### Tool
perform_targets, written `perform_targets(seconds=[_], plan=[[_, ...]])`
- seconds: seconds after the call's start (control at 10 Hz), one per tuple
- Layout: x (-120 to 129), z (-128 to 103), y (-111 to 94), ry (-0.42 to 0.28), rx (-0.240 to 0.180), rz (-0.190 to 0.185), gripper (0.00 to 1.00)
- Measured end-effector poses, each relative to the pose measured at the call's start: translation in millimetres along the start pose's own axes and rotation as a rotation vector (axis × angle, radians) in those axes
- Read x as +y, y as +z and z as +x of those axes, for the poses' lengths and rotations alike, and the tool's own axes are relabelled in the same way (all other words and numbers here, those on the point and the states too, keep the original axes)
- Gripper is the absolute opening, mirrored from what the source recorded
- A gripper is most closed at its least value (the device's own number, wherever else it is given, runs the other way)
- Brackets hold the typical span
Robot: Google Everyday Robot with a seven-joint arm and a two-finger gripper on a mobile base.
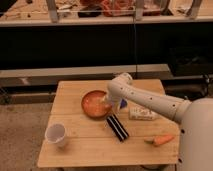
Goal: Pick up the ceramic bowl
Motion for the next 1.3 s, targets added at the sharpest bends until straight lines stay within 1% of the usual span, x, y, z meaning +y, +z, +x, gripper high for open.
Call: perform_targets(seconds=[0.1,0.2,0.3,0.5,0.7,0.8,0.9,1.0,1.1,1.3], plan=[[0.3,-0.7,1.9,-0.001,-0.003,0.0,0.66],[-0.2,-1.5,1.0,-0.006,0.0,-0.001,0.55],[-0.8,-1.9,0.2,-0.008,0.001,0.0,0.48],[0.9,-2.1,1.4,-0.006,0.001,-0.001,0.26],[1.4,-2.0,3.8,-0.011,0.005,-0.002,0.09],[-2.1,-2.8,-0.9,-0.021,0.007,-0.002,0.01],[-5.3,-2.3,-11.3,-0.032,0.011,0.001,0.0],[-9.5,-0.9,-26.4,-0.05,0.018,0.004,0.0],[-11.3,0.0,-34.8,-0.059,0.022,0.006,0.0],[-12.8,-0.5,-38.6,-0.071,0.023,0.007,0.0]])
